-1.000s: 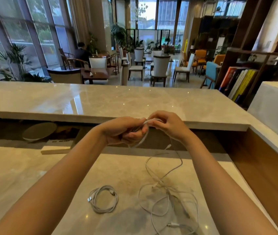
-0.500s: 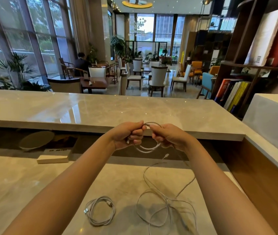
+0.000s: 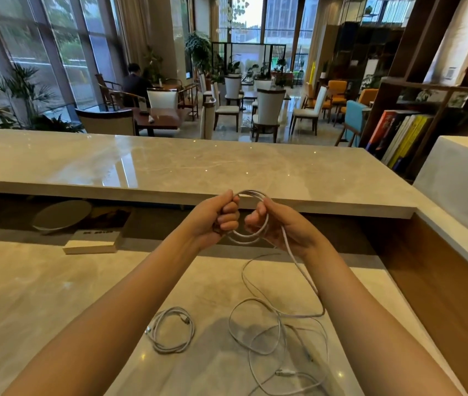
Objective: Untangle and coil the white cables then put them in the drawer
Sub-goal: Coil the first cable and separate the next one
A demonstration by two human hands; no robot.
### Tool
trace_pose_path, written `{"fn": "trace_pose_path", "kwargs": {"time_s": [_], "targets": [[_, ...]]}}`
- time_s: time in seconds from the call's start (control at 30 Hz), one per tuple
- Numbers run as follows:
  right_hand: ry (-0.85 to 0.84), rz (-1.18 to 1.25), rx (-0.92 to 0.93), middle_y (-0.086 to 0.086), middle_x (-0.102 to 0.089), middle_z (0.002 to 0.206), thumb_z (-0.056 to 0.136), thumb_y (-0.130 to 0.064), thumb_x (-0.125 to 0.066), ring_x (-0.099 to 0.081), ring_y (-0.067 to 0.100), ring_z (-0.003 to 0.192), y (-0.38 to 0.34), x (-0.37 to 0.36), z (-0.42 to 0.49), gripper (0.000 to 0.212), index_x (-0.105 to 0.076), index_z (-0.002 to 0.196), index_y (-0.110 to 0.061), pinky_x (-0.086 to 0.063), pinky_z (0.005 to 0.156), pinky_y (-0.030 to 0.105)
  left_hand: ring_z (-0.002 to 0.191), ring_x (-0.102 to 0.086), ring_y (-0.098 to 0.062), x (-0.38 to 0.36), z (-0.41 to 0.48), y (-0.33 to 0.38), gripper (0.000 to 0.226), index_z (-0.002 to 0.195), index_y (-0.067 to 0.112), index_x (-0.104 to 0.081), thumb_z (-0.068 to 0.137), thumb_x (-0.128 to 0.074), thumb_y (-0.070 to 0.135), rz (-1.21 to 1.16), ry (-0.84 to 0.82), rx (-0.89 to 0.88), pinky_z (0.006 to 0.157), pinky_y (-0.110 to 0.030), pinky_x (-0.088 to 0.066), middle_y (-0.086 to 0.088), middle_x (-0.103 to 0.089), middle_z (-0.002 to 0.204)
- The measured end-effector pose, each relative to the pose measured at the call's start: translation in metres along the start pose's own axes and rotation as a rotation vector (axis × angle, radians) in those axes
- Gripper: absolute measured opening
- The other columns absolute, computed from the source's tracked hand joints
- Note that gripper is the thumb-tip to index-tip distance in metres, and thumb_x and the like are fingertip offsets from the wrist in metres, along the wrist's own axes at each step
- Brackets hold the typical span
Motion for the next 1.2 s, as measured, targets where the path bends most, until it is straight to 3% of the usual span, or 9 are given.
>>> {"fn": "trace_pose_path", "kwargs": {"time_s": [0.1, 0.3, 0.47, 0.6, 0.77, 0.87, 0.93, 1.07, 1.2], "targets": [[0.026, 0.117, -0.035, -0.004, -0.047, 0.05, 0.098, -0.023, -0.034, -0.047, 0.007, 0.043, 0.007, -0.002, -0.002, 0.028, -0.053, 0.084, -0.009, -0.053, 0.058, 0.025, 0.037, -0.034, -0.005, 0.008, -0.006, -0.011, 0.029, 0.082, 0.01, -0.049, 0.099, -0.031, 0.024, -0.038, -0.048, 0.057, 0.041, -0.018, -0.037, 0.007, -0.039, 0.049], [-0.004, -0.305, -0.228, -0.002, -0.038, 0.048, 0.102, -0.028, -0.033, -0.029, 0.008, 0.037, 0.021, 0.013, -0.005, 0.034, -0.055, 0.084, -0.009, -0.037, 0.041, 0.02, 0.038, -0.039, -0.008, 0.025, -0.019, -0.039, 0.035, 0.085, 0.009, -0.055, 0.099, -0.029, 0.027, -0.044, -0.139, 0.178, 0.055, -0.025, -0.046, 0.005, -0.04, 0.048], [0.004, 0.044, -0.26, -0.006, -0.034, 0.041, 0.101, -0.028, -0.033, -0.024, 0.004, 0.03, 0.04, 0.018, -0.012, 0.036, -0.053, 0.078, -0.008, -0.022, 0.032, 0.015, 0.04, -0.036, -0.008, 0.022, -0.026, -0.06, 0.045, 0.088, 0.005, -0.056, 0.099, -0.026, 0.037, -0.095, -0.126, 0.262, 0.049, -0.023, -0.04, 0.003, -0.039, 0.051], [0.077, 0.103, -0.187, -0.004, -0.038, 0.045, 0.101, -0.028, -0.034, -0.027, 0.004, 0.031, 0.039, 0.026, -0.009, 0.038, -0.06, 0.086, -0.004, -0.026, 0.033, 0.015, 0.04, -0.034, -0.007, 0.008, -0.023, -0.06, 0.037, 0.083, 0.008, -0.051, 0.098, -0.029, 0.033, -0.093, -0.061, 0.205, 0.045, -0.02, -0.032, 0.003, -0.038, 0.051], [0.192, -0.552, -0.086, 0.004, -0.066, 0.079, 0.098, -0.025, -0.044, -0.061, 0.01, 0.068, 0.045, 0.027, -0.023, 0.028, -0.068, 0.1, -0.011, -0.052, 0.068, 0.025, 0.037, -0.031, -0.005, 0.01, -0.036, -0.06, 0.026, 0.079, 0.011, -0.048, 0.095, -0.034, 0.026, -0.169, 0.069, 0.104, 0.037, -0.016, -0.026, 0.005, -0.035, 0.05], [0.205, -1.376, -0.027, 0.0, -0.062, 0.096, 0.097, -0.032, -0.045, -0.053, 0.012, 0.09, 0.039, 0.032, -0.035, 0.029, -0.07, 0.099, -0.018, -0.042, 0.079, 0.031, 0.037, -0.032, -0.005, 0.012, -0.047, -0.055, 0.026, 0.079, 0.011, -0.049, 0.095, -0.035, 0.026, -0.18, 0.061, 0.109, 0.035, -0.016, -0.028, 0.006, -0.035, 0.051], [0.224, -1.718, -0.077, -0.001, -0.053, 0.098, 0.096, -0.039, -0.044, -0.046, 0.016, 0.093, 0.04, 0.028, -0.04, 0.031, -0.07, 0.101, -0.023, -0.039, 0.077, 0.033, 0.037, -0.033, -0.005, 0.012, -0.054, -0.055, 0.026, 0.079, 0.011, -0.05, 0.095, -0.036, 0.025, -0.2, 0.031, 0.134, 0.035, -0.016, -0.029, 0.006, -0.035, 0.05], [0.451, -1.401, -0.083, -0.001, -0.06, 0.071, 0.094, -0.034, -0.051, -0.056, 0.013, 0.064, 0.046, -0.004, -0.044, 0.03, -0.069, 0.077, -0.016, -0.043, 0.057, 0.024, 0.037, -0.035, -0.005, 0.01, -0.066, -0.055, 0.023, 0.079, 0.01, -0.052, 0.094, -0.04, 0.024, -0.309, -0.077, 0.152, 0.036, -0.016, -0.029, 0.005, -0.037, 0.051], [0.578, -0.692, -0.129, 0.009, -0.07, 0.068, 0.092, -0.025, -0.057, -0.068, 0.017, 0.062, 0.045, -0.041, -0.052, 0.026, -0.07, 0.082, -0.005, -0.058, 0.06, 0.024, 0.039, -0.032, -0.004, 0.002, -0.08, -0.053, 0.025, 0.079, 0.011, -0.05, 0.096, -0.037, 0.024, -0.294, -0.12, 0.142, 0.037, -0.015, -0.028, 0.005, -0.037, 0.051]]}}
Point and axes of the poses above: each hand's wrist, its own z-axis towards the middle knuckle, its own x-axis out of the back of the hand, y = z × x, the point moved 1 cm from there along z, towards the middle knuckle
